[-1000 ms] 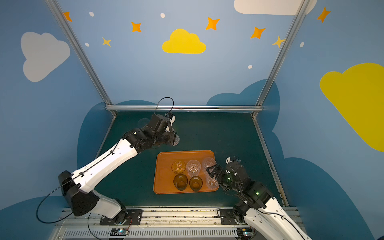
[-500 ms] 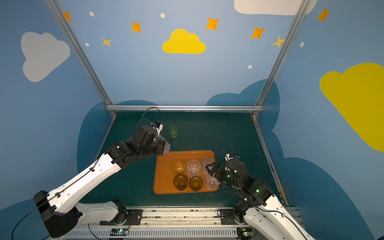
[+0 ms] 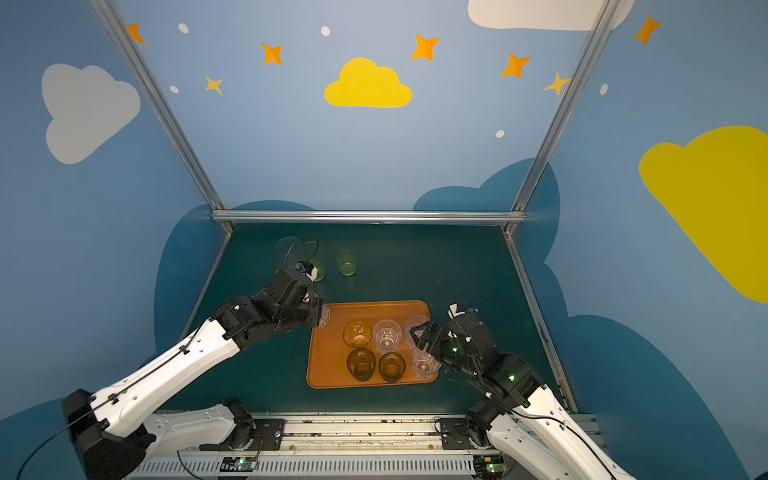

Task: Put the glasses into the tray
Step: 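Carry the clear glass with the left gripper over the tray's near corner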

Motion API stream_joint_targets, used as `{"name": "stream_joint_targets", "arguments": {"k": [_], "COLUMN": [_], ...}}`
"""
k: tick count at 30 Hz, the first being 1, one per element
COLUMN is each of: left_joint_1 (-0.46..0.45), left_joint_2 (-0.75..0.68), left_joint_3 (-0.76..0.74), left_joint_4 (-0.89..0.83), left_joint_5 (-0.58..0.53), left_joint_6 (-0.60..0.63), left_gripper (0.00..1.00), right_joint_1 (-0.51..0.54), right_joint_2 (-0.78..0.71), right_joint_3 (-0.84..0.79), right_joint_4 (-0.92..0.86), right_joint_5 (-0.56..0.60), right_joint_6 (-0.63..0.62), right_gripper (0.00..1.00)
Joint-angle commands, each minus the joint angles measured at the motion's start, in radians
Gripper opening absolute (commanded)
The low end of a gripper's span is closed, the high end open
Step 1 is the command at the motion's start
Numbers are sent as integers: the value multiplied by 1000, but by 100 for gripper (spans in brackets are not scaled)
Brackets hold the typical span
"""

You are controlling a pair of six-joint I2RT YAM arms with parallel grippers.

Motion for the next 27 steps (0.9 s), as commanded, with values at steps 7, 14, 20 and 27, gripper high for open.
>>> {"name": "stream_joint_targets", "arguments": {"k": [7,14,20,27], "left_joint_1": [-27,-87,-131,-193], "left_joint_2": [-8,-12,-37,-74], "left_joint_3": [-76,-110,-158,-216], "left_joint_4": [-7,-23,-39,-40], "left_joint_5": [22,30,37,44], "left_joint_6": [-72,-124,-174,-232], "left_gripper": [4,4,4,4], "right_joint_1": [-4,-4,-5,-5], "right_joint_2": [36,69,81,76], "right_joint_3": [29,30,26,26], "right_joint_4": [33,56,64,64], "right_joint_5": [9,-9,-8,-6], "right_joint_6": [-24,-24,-21,-23], "right_gripper": [87,87,87,87]}}
